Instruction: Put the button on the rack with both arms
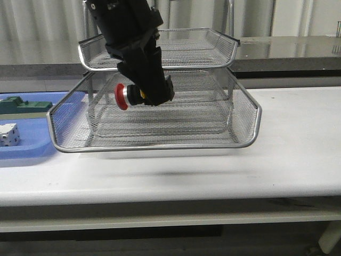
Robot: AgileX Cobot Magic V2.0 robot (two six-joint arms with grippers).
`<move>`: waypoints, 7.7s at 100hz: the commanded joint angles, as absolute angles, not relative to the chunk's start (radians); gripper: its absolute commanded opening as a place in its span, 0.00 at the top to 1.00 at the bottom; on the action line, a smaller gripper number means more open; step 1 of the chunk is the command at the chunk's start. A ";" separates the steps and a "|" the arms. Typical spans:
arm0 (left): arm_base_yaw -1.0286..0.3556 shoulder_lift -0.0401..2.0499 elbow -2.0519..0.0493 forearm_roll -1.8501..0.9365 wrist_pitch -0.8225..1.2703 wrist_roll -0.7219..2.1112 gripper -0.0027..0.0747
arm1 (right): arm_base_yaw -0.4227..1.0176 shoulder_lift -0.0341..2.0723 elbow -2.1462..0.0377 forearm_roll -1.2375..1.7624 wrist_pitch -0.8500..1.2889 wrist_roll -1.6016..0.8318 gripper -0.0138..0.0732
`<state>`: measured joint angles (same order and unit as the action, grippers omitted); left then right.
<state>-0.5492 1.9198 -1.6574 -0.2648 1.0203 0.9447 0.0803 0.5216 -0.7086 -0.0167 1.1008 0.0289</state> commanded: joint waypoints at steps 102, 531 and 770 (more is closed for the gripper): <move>-0.550 1.685 -1.689 -0.293 1.068 0.938 0.34 | 0.076 0.523 -0.742 -0.025 1.057 0.029 0.92; -0.089 0.464 -0.673 -0.152 0.922 0.075 0.99 | 0.092 1.129 -0.742 0.784 0.689 -0.277 0.92; -0.089 0.464 -0.673 -0.152 0.922 0.075 0.99 | 0.616 1.692 -0.945 0.915 0.094 -0.274 0.91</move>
